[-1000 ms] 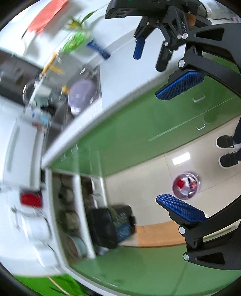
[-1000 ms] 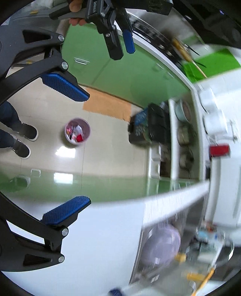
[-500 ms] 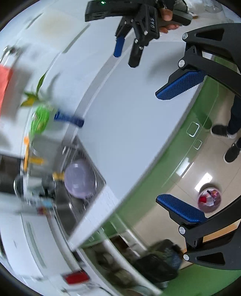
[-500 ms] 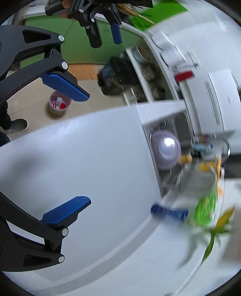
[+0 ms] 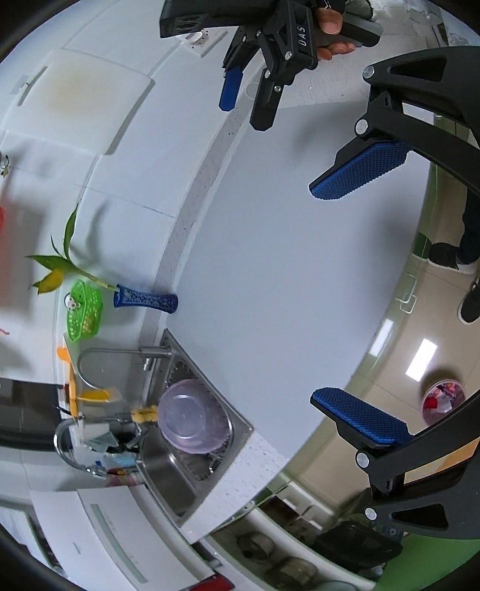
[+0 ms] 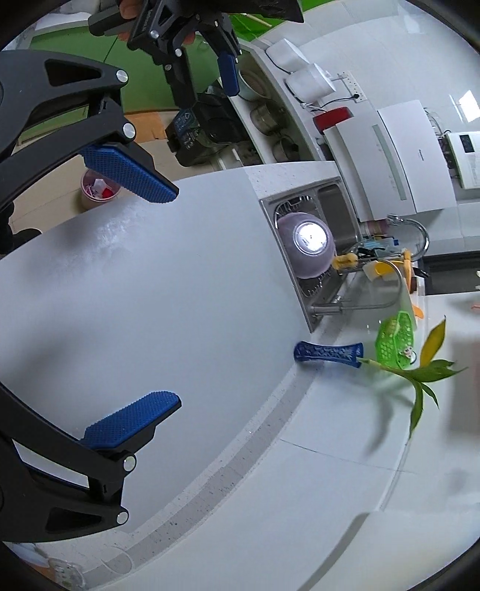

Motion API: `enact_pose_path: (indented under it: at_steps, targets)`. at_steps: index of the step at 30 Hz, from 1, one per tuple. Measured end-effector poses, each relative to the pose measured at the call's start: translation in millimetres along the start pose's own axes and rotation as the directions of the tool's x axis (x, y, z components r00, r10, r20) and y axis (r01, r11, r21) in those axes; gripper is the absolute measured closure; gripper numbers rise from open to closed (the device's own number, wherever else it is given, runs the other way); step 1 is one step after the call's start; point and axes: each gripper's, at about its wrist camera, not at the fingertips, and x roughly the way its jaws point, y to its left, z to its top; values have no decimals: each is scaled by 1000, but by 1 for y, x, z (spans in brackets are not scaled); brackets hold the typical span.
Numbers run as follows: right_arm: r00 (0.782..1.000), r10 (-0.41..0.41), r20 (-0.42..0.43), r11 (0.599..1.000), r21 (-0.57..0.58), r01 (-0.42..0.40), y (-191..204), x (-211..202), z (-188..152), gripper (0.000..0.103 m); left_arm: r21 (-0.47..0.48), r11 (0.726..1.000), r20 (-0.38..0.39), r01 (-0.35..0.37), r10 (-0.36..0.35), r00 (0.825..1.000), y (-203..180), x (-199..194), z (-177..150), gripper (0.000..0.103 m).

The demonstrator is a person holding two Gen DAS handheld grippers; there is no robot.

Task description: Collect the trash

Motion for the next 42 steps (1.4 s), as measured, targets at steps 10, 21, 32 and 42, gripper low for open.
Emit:
enact_pose_path:
  at_steps: [10, 21, 32, 42]
  targets:
    - [1000, 7, 13, 1000, 6, -8, -14, -5, 6, 3, 6, 997, 6, -72, 72, 997, -13, 9, 18, 5]
    - [1000, 17, -3, 1000, -4, -17, -14, 0, 3, 3, -51, 998, -26, -20, 19, 999, -9, 17, 17, 5]
    - [1000, 20, -13, 1000, -12, -20, -14, 4, 3, 3, -35, 996, -41, -86, 84, 996, -16, 23, 15, 5]
    - [1000, 23, -21, 1000, -14, -23, -18, 7, 4, 3, -21, 994, -39, -105, 104, 994, -20, 26, 17, 5]
